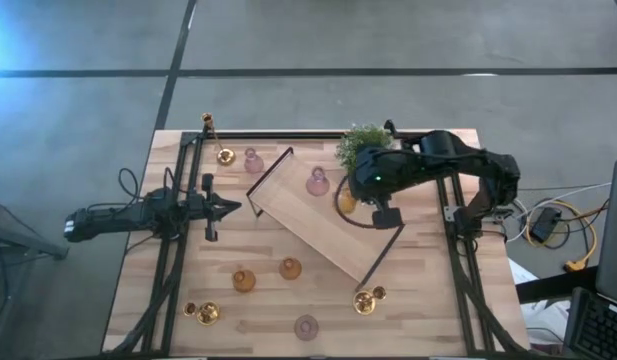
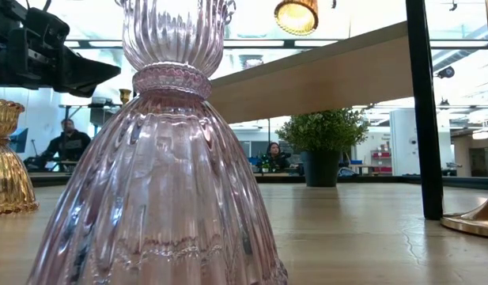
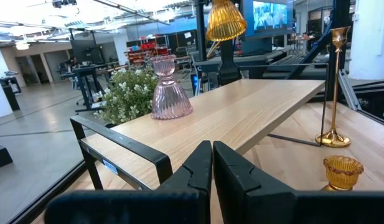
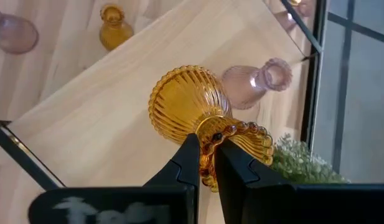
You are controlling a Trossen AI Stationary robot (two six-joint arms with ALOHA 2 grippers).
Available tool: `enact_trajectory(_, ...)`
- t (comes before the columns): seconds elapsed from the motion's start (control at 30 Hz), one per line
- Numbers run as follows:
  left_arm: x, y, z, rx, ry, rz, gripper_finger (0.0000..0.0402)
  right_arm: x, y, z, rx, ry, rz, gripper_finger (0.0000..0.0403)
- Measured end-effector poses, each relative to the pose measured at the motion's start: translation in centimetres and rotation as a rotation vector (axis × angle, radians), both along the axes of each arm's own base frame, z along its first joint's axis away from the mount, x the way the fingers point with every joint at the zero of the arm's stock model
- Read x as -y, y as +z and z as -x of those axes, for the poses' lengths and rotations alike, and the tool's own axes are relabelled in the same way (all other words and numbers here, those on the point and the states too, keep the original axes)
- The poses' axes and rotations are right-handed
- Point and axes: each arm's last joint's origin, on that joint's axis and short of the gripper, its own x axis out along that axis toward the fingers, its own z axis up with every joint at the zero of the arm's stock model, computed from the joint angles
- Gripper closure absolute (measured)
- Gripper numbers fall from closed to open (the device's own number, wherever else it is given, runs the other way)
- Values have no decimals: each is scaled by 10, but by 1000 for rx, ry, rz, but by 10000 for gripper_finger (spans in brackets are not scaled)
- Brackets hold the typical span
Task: Pick & Place candle stick holders
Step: Put the yellow glass candle holder on the shelf
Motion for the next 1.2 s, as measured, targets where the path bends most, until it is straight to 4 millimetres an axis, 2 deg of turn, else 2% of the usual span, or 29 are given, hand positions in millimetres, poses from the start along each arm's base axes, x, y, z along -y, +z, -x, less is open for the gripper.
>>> enact_trajectory(0.43,0,0,0,0,0,0,383,19,-20,-14,-82,-55,8,383)
enact_trajectory(0.9,0,0,0,0,0,0,383,33,-57,-32,-215,-69,16,383)
enact_trajectory(1.2,0,0,0,0,0,0,383,34,-73,-49,-256,-31,30,383)
